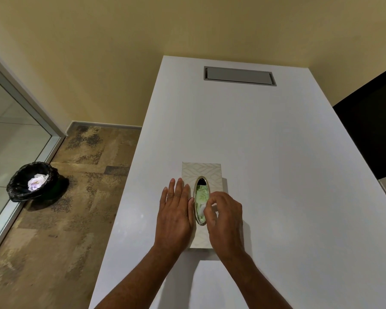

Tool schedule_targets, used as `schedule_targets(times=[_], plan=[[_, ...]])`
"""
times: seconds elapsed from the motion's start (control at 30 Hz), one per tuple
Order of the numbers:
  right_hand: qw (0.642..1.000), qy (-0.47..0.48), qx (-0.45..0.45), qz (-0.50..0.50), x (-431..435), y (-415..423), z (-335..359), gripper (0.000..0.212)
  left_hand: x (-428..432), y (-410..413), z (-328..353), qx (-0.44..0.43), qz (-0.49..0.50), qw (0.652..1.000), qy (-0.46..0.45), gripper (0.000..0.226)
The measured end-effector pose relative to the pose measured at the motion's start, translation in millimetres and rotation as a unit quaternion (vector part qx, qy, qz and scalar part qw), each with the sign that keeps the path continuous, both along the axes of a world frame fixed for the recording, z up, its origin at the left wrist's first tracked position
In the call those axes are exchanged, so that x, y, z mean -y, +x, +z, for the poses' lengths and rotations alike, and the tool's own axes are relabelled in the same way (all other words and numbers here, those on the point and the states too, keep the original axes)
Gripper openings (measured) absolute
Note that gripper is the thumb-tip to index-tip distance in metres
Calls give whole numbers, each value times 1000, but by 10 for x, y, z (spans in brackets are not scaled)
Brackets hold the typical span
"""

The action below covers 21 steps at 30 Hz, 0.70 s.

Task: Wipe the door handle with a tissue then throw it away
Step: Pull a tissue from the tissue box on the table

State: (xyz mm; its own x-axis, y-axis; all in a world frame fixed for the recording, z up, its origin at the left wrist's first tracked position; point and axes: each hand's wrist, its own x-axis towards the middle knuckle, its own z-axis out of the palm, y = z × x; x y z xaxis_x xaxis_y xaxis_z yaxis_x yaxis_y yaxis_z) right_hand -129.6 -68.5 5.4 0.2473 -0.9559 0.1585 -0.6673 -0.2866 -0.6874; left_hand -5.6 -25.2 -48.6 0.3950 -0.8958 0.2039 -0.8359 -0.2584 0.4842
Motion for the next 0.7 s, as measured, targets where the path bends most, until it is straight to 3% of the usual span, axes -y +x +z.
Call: schedule_targets(times=[0.37, 0.5, 0.7], plan=[[999, 15, 39, -17, -7, 8, 63, 7, 1, -6, 23, -9, -1, 1000, 12, 60], [999, 8, 32, -25, -5, 20, 56, 7, 2, -10, 34, -14, 2, 1000, 10, 53], [999, -7, -47, -20, -73, 67, 15, 35, -10, -11, 92, -28, -5, 999, 19, 57]])
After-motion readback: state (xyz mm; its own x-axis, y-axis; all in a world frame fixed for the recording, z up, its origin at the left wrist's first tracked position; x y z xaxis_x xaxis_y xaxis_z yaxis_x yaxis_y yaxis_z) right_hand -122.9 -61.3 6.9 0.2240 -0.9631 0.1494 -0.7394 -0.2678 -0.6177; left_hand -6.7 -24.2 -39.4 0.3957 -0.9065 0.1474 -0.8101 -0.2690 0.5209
